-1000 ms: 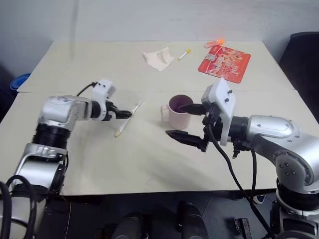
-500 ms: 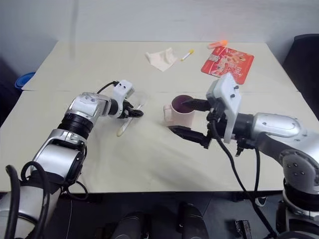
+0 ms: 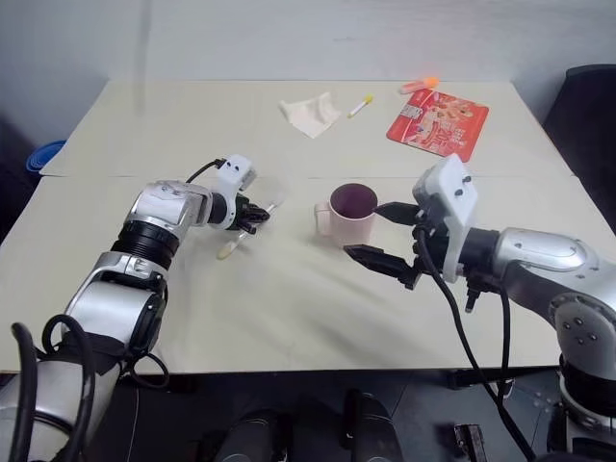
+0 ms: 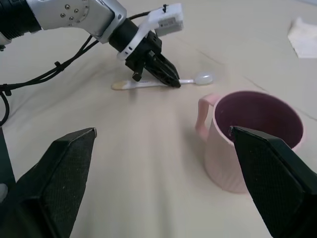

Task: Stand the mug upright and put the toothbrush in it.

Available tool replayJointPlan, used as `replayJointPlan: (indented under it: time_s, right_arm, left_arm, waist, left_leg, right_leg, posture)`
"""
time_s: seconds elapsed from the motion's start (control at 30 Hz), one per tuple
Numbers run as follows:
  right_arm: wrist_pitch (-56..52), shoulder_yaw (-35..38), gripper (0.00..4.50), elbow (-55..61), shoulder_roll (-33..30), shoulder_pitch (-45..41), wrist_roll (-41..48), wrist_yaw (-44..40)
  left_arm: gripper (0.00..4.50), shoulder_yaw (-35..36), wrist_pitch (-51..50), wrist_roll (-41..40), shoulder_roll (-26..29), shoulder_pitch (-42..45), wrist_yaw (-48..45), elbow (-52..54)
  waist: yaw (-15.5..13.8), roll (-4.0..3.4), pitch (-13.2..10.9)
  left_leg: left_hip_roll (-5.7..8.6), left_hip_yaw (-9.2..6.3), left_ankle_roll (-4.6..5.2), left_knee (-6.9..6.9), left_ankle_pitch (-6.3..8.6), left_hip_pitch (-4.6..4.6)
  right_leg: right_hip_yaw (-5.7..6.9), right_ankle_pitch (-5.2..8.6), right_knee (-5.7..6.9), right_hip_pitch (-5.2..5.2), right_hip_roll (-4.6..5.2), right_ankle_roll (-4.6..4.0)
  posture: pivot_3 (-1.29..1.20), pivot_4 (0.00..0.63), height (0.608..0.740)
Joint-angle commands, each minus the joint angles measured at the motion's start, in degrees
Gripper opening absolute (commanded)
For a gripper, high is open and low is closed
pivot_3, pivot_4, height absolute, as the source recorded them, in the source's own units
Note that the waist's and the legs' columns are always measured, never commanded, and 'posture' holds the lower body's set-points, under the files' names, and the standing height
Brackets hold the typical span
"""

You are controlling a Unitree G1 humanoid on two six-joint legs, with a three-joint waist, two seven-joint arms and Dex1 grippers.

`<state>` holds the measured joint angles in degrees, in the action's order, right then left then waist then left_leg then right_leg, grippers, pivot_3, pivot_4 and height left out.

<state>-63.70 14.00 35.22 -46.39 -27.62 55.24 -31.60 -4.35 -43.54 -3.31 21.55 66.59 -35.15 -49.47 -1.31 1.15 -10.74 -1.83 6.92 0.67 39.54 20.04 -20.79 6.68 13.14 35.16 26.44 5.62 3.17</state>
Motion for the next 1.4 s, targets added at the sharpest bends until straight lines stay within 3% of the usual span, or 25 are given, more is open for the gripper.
replayJointPlan:
  time_s: [0.03, 0.17, 0.4, 0.5, 0.73, 1.03, 1.4]
  right_arm:
    - [0.39, 1.52, 4.50, 1.78, -1.04, 0.66, 0.48, 1.71]
    - [0.86, 2.74, 4.50, 1.18, -2.72, 3.47, -0.90, 1.95]
    - [1.37, 5.52, 4.50, 4.01, -1.64, 7.51, 0.82, 5.35]
    - [1.42, 7.32, 4.50, 5.68, -0.80, 9.29, 0.87, 8.46]
    - [0.82, 11.69, 4.50, 5.22, 0.78, 9.68, 3.28, 15.24]
    - [0.24, 14.39, 4.50, 6.37, 0.14, 13.71, 7.12, 19.34]
    - [2.92, 11.21, 4.50, 7.61, 0.69, 14.94, 8.01, 20.32]
  left_arm:
    - [0.33, 9.10, 0.91, -7.43, -0.94, 1.65, 0.44, 4.54]
    - [0.33, 16.42, 6.60, -14.57, -3.13, 5.31, -0.71, 10.07]
    - [0.33, 22.76, 11.47, -23.37, -9.74, 11.45, -0.09, 11.90]
    - [0.33, 20.75, 16.42, -22.04, -15.12, 13.58, 1.07, 9.02]
    - [0.33, 12.10, 23.84, -16.87, -21.15, 9.24, -0.99, 10.15]
    - [0.33, 6.51, 22.26, -14.46, -21.54, 0.84, -1.16, 17.22]
    - [0.33, 7.49, 18.83, -15.87, -20.24, -0.23, 0.40, 22.49]
  waist:
    - [-0.02, 0.00, 0.00]
    - [-0.14, 0.02, -0.01]
    - [-0.22, 0.04, -0.03]
    - [-0.38, 0.06, -0.04]
    - [0.07, 0.07, -0.04]
    - [-0.18, 0.07, -0.04]
    - [-0.19, 0.07, -0.04]
  left_leg:
    - [-0.02, -0.05, 0.00, 0.05, 0.00, -0.10]
    - [-0.02, -0.07, 0.03, 0.30, 0.03, -0.42]
    - [0.06, -0.08, 0.15, 0.46, 0.08, -0.43]
    - [0.10, -0.06, 0.16, 0.48, 0.08, -0.45]
    - [0.19, -0.06, 0.18, 0.41, 0.10, -0.41]
    - [0.10, -0.12, 0.21, 0.40, 0.12, -0.40]
    - [0.08, -0.14, 0.27, 0.45, 0.14, -0.41]
  right_leg:
    - [0.03, 0.00, 0.00, 0.04, 0.01, 0.00]
    - [0.20, -0.02, 0.02, 0.16, 0.05, 0.04]
    - [0.23, -0.13, -0.10, 0.00, 0.12, 0.21]
    - [0.27, -0.14, -0.16, -0.05, 0.11, 0.24]
    - [0.15, -0.19, -0.25, -0.03, -0.04, 0.23]
    - [0.06, -0.20, -0.29, -0.02, -0.08, 0.19]
    - [0.04, -0.23, -0.29, -0.04, -0.03, 0.23]
  posture:
    - [0.00, 0.150, 0.740]
    - [0.00, 0.150, 0.740]
    - [0.00, 0.150, 0.740]
    - [0.00, 0.150, 0.740]
    - [0.00, 0.150, 0.740]
    - [0.00, 0.150, 0.740]
    - [0.00, 0.150, 0.740]
